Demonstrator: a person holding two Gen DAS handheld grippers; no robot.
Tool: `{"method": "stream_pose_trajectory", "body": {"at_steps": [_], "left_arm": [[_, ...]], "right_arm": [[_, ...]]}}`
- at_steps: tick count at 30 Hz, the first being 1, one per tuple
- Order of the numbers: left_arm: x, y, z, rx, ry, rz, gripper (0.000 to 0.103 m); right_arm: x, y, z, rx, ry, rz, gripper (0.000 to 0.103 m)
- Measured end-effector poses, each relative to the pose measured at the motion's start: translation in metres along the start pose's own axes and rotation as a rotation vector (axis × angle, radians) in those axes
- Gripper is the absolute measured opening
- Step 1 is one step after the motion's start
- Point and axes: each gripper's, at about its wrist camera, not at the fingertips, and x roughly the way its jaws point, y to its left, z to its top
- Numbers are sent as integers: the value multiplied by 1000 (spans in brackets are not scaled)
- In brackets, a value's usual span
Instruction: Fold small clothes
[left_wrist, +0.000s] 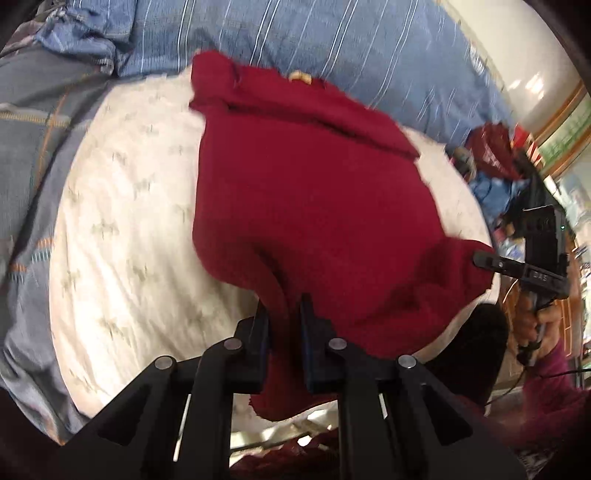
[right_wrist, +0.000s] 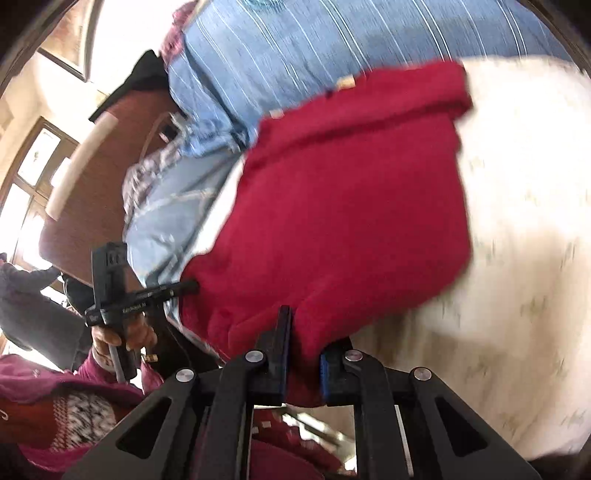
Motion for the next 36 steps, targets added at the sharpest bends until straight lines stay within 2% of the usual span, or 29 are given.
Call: {"method": "stream_pose_trajectory", "body": {"at_steps": [2, 3, 7, 12, 16, 18, 22, 24, 25, 26, 27, 28, 29, 30, 31, 33, 36], "left_arm": [[-4, -1, 15, 6, -36, -7, 11], [-6, -2, 26, 6, -60, -12, 11], [-7, 0, 67, 9, -132, -16, 11], [15, 8, 131, -17, -167, -15, 11], [39, 19, 177, -58, -177, -10, 11], [54, 24, 198, -64, -181, 20, 11], [79, 42, 222, -119, -159, 30, 11], [93, 53, 232, -145, -130, 25, 13], [95, 57, 234, -156, -122, 19, 15], [95, 62, 236, -171, -123, 5, 19], [91, 67, 238, -186, -132, -25, 33], [85, 71, 239, -196, -150, -43, 51], [77, 74, 238, -201, -179, -45, 62], [66, 76, 236, -202, -222, -41, 76], [57, 76, 234, -191, -259, -34, 80], [51, 71, 233, -156, -260, -12, 80], [58, 61, 232, -109, -254, 44, 80]], "right_arm": [[-1, -2, 10, 1, -25, 3, 11], [-2, -7, 29, 2, -76, -3, 11], [-3, -14, 73, 7, -170, -20, 11], [13, -23, 136, 23, -235, -74, 11], [35, -42, 180, 70, -244, -113, 11], [47, -56, 198, 104, -245, -141, 11], [72, -76, 230, 150, -233, -155, 11], [90, -89, 244, 180, -203, -174, 14], [94, -95, 247, 200, -187, -177, 18], [96, -100, 251, 221, -175, -177, 27], [91, -103, 252, 239, -192, -169, 33], [84, -104, 252, 244, -224, -158, 45], [70, -103, 249, 247, -282, -139, 54], [60, -102, 246, 248, -319, -127, 58], [52, -100, 243, 241, -343, -121, 59], [45, -87, 237, 167, -329, -139, 59], [65, -60, 231, 9, -259, -267, 49]]}}
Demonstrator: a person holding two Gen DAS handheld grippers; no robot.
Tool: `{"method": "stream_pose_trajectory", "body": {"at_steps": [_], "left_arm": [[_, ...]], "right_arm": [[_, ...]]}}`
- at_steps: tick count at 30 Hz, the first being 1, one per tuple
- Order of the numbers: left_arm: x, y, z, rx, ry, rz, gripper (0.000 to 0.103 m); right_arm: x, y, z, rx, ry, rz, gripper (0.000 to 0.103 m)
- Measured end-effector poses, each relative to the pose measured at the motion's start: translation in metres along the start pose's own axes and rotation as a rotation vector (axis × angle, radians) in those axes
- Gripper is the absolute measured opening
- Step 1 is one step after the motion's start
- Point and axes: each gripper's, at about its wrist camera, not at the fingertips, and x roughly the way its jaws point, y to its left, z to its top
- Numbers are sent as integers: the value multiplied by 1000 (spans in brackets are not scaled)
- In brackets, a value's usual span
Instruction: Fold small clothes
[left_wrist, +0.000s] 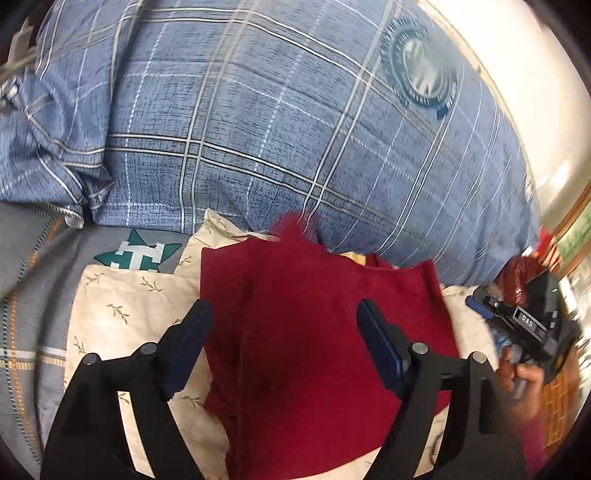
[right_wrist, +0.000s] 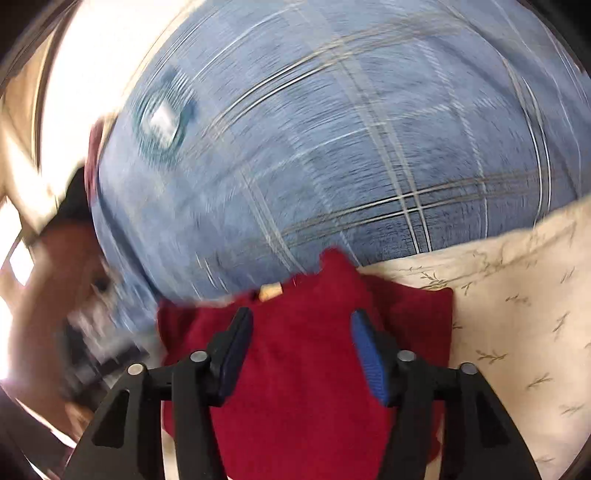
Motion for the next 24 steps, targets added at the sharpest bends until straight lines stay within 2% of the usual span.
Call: {"method": "stream_pose_trajectory", "body": {"at_steps": [1, 2, 4, 6, 9, 12, 15, 18, 21, 24], "left_arm": [[8, -4, -1, 15, 8, 29, 80], [18, -7, -1, 24, 24, 64, 80], [38, -7, -1, 18, 56, 107, 80], [56, -5, -1, 29, 82, 149, 80], [87, 4, 1, 44, 111, 261, 80], [102, 18, 5, -9, 140, 266, 80], [100, 22, 7, -21, 135, 263, 80], [85, 19, 5, 14, 111, 266, 80], [60, 16, -3, 47, 76, 258, 80], [38, 14, -18, 75, 58, 278, 80]], "right_arm": [[8, 4, -1, -24, 19, -14, 42], [19, 7, -2, -38, 43, -29, 40], [43, 5, 0, -38, 67, -84, 40], [67, -4, 5, -44, 61, -179, 40], [101, -28, 13, 9, 86, -258, 36], [122, -41, 13, 36, 101, -290, 35], [114, -33, 13, 12, 84, -295, 37], [83, -23, 6, 10, 57, -277, 39], [42, -8, -13, -36, 35, -237, 44], [20, -4, -34, -68, 38, -261, 46]]}}
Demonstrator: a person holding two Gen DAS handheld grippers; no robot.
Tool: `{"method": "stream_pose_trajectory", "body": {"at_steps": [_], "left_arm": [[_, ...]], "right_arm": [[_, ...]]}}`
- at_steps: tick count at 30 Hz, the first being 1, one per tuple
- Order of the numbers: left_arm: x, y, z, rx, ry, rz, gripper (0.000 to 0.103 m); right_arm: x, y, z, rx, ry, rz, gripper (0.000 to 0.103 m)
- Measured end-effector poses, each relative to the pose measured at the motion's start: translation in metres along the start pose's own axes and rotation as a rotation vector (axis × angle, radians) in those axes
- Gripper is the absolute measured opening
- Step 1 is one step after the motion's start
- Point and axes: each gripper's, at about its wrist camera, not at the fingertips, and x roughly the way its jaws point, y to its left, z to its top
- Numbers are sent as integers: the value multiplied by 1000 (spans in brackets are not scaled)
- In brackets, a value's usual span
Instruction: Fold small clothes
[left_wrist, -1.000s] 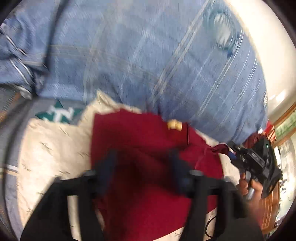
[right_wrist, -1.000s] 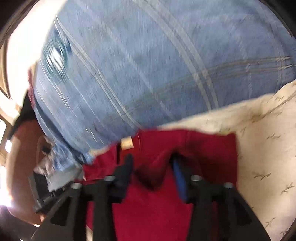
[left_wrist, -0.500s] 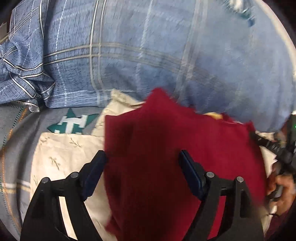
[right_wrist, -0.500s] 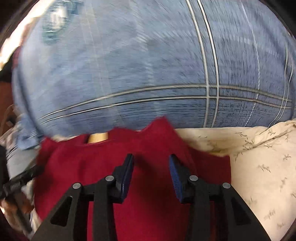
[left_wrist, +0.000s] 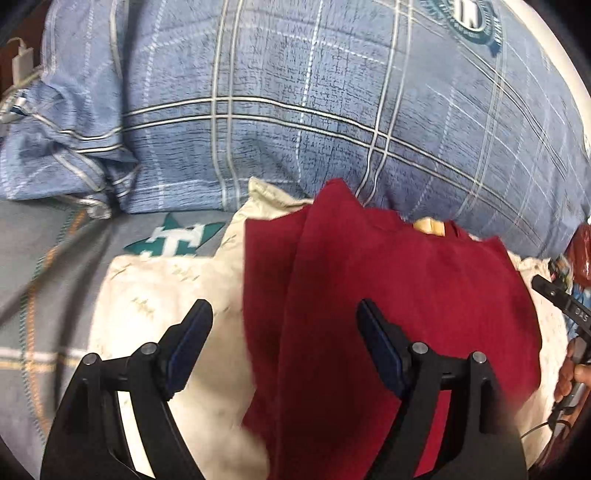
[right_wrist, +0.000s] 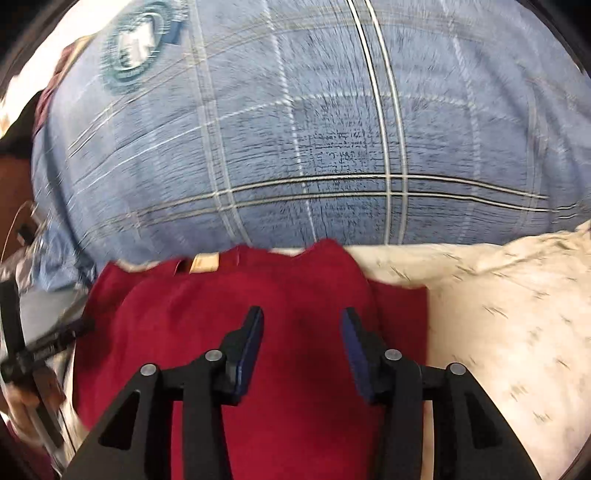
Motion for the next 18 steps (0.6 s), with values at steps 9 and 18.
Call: {"method": "stream_pose_trajectory", "body": {"at_steps": [9, 18], "left_arm": [[-33, -8, -41, 58, -23, 54, 80], [-44, 1, -63, 53, -36, 65, 80]], "right_arm": [[9, 11, -9, -10, 89, -99, 48], [27, 129, 11, -145, 86, 132, 49]]}}
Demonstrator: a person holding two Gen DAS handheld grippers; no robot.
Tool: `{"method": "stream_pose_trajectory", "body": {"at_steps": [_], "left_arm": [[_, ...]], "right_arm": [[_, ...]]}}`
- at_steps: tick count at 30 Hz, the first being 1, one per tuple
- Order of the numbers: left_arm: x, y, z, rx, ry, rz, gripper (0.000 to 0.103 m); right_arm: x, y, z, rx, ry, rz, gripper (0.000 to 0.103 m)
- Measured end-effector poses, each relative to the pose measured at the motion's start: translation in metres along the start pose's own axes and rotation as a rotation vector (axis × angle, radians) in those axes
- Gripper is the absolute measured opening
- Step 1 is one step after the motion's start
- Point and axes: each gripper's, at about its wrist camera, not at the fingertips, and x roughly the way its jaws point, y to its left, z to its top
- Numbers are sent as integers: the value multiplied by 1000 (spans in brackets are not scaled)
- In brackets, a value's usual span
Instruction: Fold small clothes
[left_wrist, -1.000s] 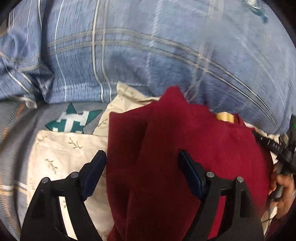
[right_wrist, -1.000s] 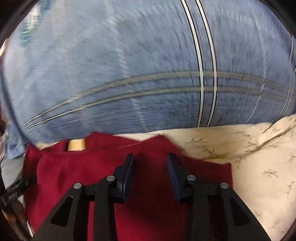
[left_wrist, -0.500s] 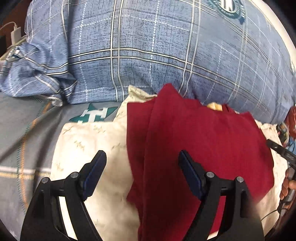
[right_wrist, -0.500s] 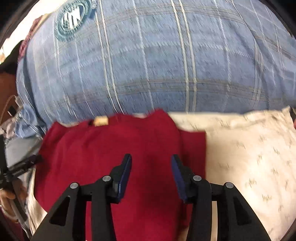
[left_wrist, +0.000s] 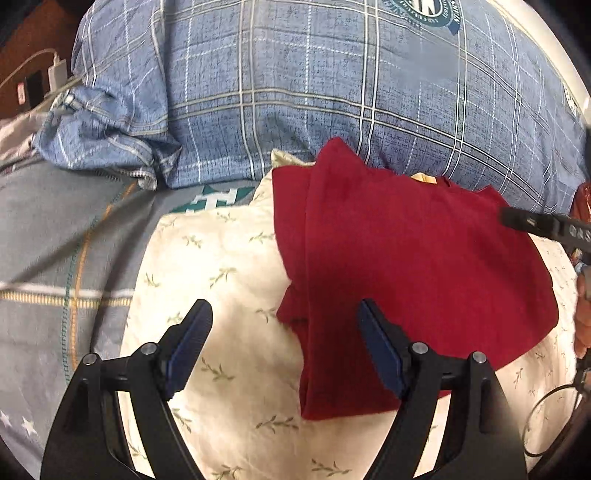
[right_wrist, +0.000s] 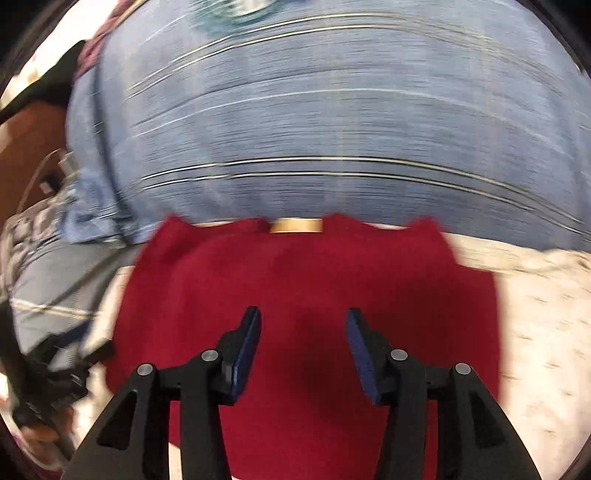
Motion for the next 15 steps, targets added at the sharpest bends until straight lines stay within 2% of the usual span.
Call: {"method": "stream_pose_trajectory", "body": {"at_steps": [4, 8, 12, 15], "left_arm": [[8, 11, -8, -44, 19, -33, 80], [14, 17, -14, -77, 30, -77, 80], [23, 23, -16, -109, 43, -128, 80], [24, 23, -16, -113, 42, -147, 80]], "right_arm": [[26, 51, 17, -87, 5, 63, 48], [54, 87, 35, -97, 27, 133, 48], [78, 113, 53, -112, 57, 130, 48], [102, 128, 59, -139, 112, 110, 49]]}}
